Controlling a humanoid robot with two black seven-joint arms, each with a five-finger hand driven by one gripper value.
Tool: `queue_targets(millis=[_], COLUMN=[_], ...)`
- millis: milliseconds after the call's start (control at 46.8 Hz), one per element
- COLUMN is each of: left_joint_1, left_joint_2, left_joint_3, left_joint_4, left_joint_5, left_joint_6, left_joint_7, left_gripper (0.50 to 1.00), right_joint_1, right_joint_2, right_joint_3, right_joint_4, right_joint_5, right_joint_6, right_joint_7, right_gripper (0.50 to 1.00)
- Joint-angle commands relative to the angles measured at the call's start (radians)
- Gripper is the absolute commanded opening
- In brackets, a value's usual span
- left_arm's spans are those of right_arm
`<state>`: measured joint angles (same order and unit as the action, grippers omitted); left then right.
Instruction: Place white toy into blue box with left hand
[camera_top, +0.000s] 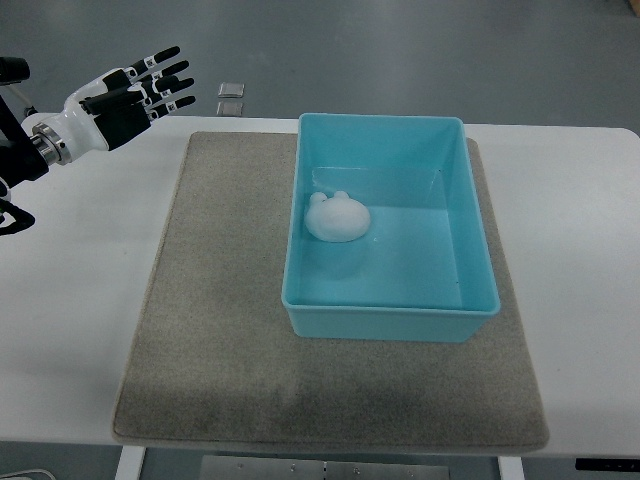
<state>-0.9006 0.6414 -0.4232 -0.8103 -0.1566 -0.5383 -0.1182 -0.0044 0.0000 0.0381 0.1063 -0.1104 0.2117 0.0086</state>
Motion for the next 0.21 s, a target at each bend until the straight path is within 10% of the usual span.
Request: queue_targets(millis=[0, 192], left_joint_1=[0.000, 0.000], left_joint_2=[0.000, 0.000], left_joint_3=[0.000, -0.002], left_joint_4=[-0.001, 0.000], left_joint_5=[0.000, -0.001], left_joint_6=[0.000, 0.000], left_joint_7=[0.000, 0.000], left_gripper=[0.996, 0.996], right_joint_1=[0.000, 0.000], right_joint_2=[0.000, 0.000], right_joint_3=[-0.001, -0.004], right_joint_4=[0.009, 0.016], right_joint_5=[0.000, -0.003], right_joint_6=[-0.002, -0.002], right_joint_7=[0.001, 0.002], right_gripper=[0.936, 0.936])
